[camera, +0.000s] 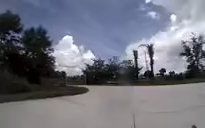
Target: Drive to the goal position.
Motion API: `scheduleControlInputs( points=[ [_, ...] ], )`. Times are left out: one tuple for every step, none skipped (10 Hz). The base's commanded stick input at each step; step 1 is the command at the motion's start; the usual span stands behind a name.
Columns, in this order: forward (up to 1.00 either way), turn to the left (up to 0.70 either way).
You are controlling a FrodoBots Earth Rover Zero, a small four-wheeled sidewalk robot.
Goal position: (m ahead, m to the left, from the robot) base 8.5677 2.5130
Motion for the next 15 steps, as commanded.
scheduleControlInputs(
  points=[
    [0.85, 0.0],
    [0.85, 0.0],
    [0.85, 0.0],
    [0.85, 0.0],
    [0.85, 0.0],
    [0.85, 0.0],
    [0.85, 0.0],
    [0.85, 0.0],
    [0.85, 0.0],
    [0.85, 0.0],
    [0.85, 0.0],
    [0.85, 0.0],
    [0.85, 0.0],
    [0.85, 0.0],
    [0.85, 0.0]
  ],
)
